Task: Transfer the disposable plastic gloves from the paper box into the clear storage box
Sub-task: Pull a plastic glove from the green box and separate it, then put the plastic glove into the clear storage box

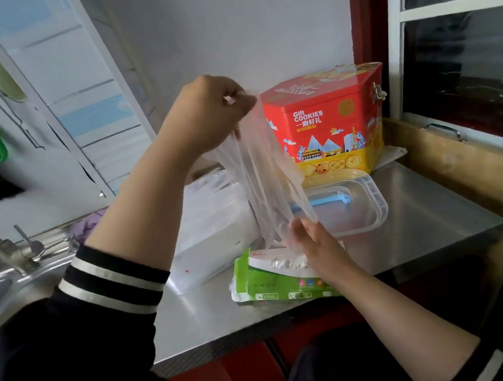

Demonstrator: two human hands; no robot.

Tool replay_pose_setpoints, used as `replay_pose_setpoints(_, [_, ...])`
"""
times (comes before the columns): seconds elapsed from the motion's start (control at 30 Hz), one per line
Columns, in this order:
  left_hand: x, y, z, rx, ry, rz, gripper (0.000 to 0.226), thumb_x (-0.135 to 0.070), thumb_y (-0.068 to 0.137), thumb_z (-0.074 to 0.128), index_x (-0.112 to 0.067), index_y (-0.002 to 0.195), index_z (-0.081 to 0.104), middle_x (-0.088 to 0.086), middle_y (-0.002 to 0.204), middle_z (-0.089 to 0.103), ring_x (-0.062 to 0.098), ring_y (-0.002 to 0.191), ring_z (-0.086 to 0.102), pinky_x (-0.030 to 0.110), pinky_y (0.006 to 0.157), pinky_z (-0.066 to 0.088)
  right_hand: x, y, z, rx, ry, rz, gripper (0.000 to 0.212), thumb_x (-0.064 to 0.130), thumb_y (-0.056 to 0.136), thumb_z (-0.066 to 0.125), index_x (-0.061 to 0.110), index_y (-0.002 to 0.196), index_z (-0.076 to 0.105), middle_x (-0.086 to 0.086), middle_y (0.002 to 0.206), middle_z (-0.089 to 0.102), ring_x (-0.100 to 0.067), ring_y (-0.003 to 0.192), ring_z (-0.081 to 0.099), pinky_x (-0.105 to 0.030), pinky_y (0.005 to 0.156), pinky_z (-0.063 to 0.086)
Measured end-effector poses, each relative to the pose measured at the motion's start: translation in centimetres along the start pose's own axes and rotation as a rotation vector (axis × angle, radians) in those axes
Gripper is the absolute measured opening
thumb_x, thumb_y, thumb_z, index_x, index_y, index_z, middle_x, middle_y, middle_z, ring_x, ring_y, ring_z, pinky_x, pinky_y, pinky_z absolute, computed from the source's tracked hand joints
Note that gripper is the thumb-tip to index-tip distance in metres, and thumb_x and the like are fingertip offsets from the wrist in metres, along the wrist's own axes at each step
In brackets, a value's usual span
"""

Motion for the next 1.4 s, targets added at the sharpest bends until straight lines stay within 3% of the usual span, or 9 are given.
replay_pose_setpoints(0.2, [7.3,1.2,-1.3,-0.041,-0.186,-0.477,0.013,-0.018,0.09,0.059,-0.011,0.091,0.07,-0.002,0.06,0.06,0.008,0.048,0.051,0.02,0.051,0.035,-0.7,0.5,0.2,-0.037,0.059,0.007,0.082,0.085,0.068,0.028,0.023,0.117,0.048,0.012,0.096,0.068,-0.012,0.106,0.061,-0.04,0.102,0.041])
replay_pose_setpoints(0.3, [12.3,-0.9,-0.8,-0.026,-0.1,-0.717,0.032,-0.007,0.091,0.054,-0.005,0.122,0.059,0.009,0.101,0.07,0.021,0.086,0.066,0.024,0.07,0.048,-1.0,0.5,0.3,-0.036,0.041,0.023,0.061,0.071,0.076,0.03,0.027,0.113,0.048,0.011,0.096,0.069,-0.011,0.104,0.062,-0.036,0.096,0.043])
replay_pose_setpoints(0.53, [17.0,-7.2,0.2,-0.1,0.114,-0.95,0.041,-0.013,0.09,0.042,0.004,0.127,0.045,0.025,0.126,0.056,0.041,0.115,0.053,0.04,0.093,0.043,-0.6,0.3,0.2,-0.047,0.036,-0.022,0.057,0.062,0.078,0.032,0.021,0.114,0.05,0.013,0.093,0.067,-0.002,0.097,0.06,-0.017,0.079,0.04])
replay_pose_setpoints(0.7, [17.0,-8.8,0.7,0.012,0.336,-0.895,0.057,-0.012,0.095,0.041,0.002,0.145,0.017,0.027,0.131,0.052,0.042,0.119,0.05,0.041,0.084,0.039,-0.4,0.1,0.3,-0.037,0.04,-0.038,0.056,0.062,0.078,0.033,0.021,0.113,0.049,0.014,0.093,0.066,0.004,0.094,0.057,-0.01,0.074,0.038])
replay_pose_setpoints(0.83, [17.2,-9.1,0.6,0.071,0.46,-0.877,0.056,-0.01,0.094,0.04,-0.001,0.144,0.019,0.023,0.127,0.055,0.041,0.114,0.053,0.04,0.076,0.036,-0.6,0.1,0.4,-0.034,0.069,-0.036,0.049,0.059,0.079,0.04,0.022,0.11,0.051,0.011,0.094,0.067,0.004,0.095,0.059,-0.003,0.073,0.038])
replay_pose_setpoints(0.97, [16.8,-9.4,-0.1,0.147,0.601,-0.883,0.055,-0.018,0.096,0.043,-0.007,0.147,0.025,0.016,0.135,0.051,0.037,0.121,0.051,0.039,0.078,0.039,-1.4,0.5,0.5,-0.011,-0.021,-0.026,0.035,0.053,0.083,0.062,0.027,0.107,0.057,0.01,0.1,0.066,-0.002,0.096,0.062,-0.023,0.086,0.046])
replay_pose_setpoints(1.1, [14.8,-9.6,-0.6,-0.067,0.653,-0.735,0.037,-0.027,0.097,0.05,-0.007,0.129,0.047,0.018,0.13,0.046,0.037,0.119,0.044,0.042,0.073,0.04,-1.8,0.7,0.8,0.021,-0.176,-0.043,0.021,0.036,0.081,0.075,0.028,0.099,0.067,0.015,0.102,0.063,0.004,0.09,0.06,-0.02,0.077,0.049])
replay_pose_setpoints(1.23, [8.2,-11.2,2.0,-0.49,0.433,-0.087,0.017,-0.019,0.092,0.054,-0.01,0.104,0.062,0.013,0.101,0.061,0.034,0.089,0.056,0.043,0.061,0.047,-1.9,0.7,1.3,0.045,-0.187,-0.077,0.014,0.026,0.078,0.08,0.029,0.087,0.07,0.016,0.104,0.059,0.0,0.058,0.061,-0.02,0.049,0.048])
replay_pose_setpoints(1.4, [4.2,-15.7,11.1,0.037,-0.213,-0.151,0.028,-0.025,0.092,0.061,-0.023,0.119,0.057,-0.009,0.107,0.067,0.01,0.094,0.062,0.035,0.081,0.051,-1.7,0.7,1.2,-0.01,-0.181,-0.117,0.024,0.021,0.078,0.079,0.035,0.064,0.065,0.02,0.084,0.066,0.0,0.071,0.064,-0.013,0.053,0.047])
Point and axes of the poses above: each hand's wrist, its own y-axis towards the middle knuckle, its own z-axis out of the palm, x = y × z, the point moved 3 cm from there along y, towards the middle knuckle
